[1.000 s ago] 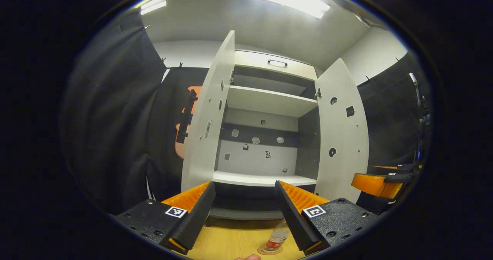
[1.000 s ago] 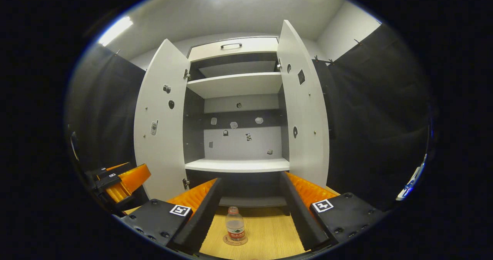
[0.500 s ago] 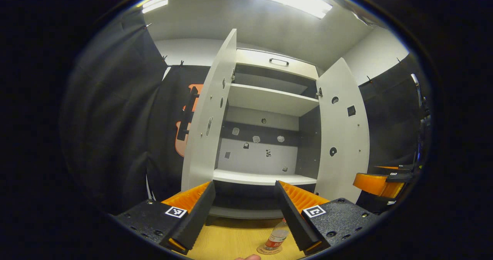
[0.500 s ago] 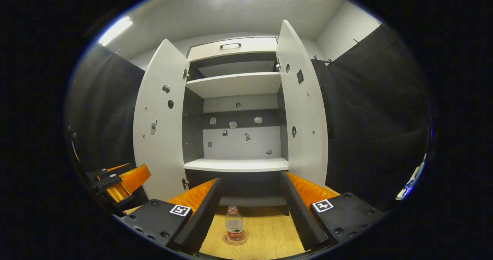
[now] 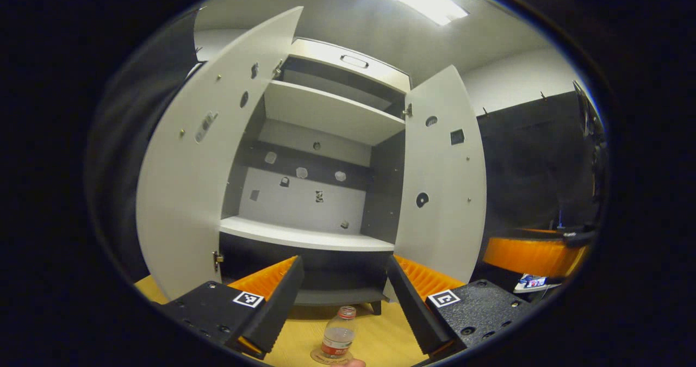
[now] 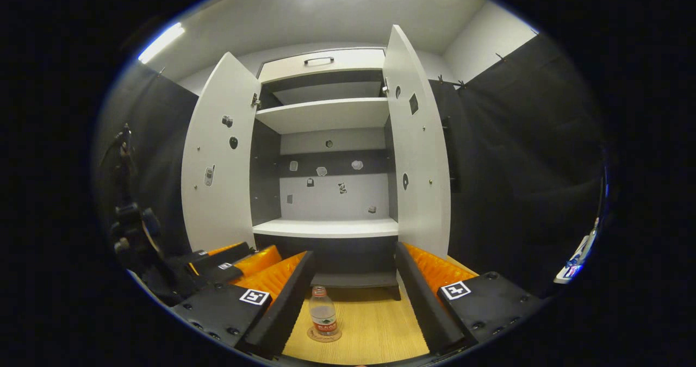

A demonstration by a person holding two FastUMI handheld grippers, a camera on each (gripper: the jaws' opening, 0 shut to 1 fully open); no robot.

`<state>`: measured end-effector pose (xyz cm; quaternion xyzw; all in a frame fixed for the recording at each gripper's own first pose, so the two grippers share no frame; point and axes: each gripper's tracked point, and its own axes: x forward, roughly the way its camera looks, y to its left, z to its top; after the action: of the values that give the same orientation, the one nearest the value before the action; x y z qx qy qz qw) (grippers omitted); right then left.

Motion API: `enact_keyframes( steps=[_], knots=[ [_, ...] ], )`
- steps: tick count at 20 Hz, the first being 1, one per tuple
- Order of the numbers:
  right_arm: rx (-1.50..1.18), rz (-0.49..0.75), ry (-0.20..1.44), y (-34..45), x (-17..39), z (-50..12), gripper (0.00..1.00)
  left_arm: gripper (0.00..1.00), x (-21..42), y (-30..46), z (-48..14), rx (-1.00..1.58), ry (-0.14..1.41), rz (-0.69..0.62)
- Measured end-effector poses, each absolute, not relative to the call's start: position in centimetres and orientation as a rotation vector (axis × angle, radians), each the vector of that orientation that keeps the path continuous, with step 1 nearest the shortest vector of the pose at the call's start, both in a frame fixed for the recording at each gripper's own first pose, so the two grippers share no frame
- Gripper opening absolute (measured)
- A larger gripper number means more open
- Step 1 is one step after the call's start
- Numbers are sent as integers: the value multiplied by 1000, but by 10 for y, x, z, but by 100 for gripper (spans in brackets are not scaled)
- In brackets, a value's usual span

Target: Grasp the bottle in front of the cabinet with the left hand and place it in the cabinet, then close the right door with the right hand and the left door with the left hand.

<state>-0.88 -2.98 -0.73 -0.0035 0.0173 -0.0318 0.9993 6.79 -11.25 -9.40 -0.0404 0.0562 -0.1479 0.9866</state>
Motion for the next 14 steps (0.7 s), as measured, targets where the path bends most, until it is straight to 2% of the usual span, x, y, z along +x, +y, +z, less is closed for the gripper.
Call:
enact_keyframes(
  steps=[1,5,14],
  knots=[
    [-16,-78,36,-34,-11,-7,98,94,76,-119,-117,-58,135,-299],
    [-64,-136,54,-54,-19,-12,98,95,98,-137,-200,-35,242,-323],
    [-34,-152,151,-64,-22,-37,98,95,92,-123,-324,53,381,-222]
  ],
)
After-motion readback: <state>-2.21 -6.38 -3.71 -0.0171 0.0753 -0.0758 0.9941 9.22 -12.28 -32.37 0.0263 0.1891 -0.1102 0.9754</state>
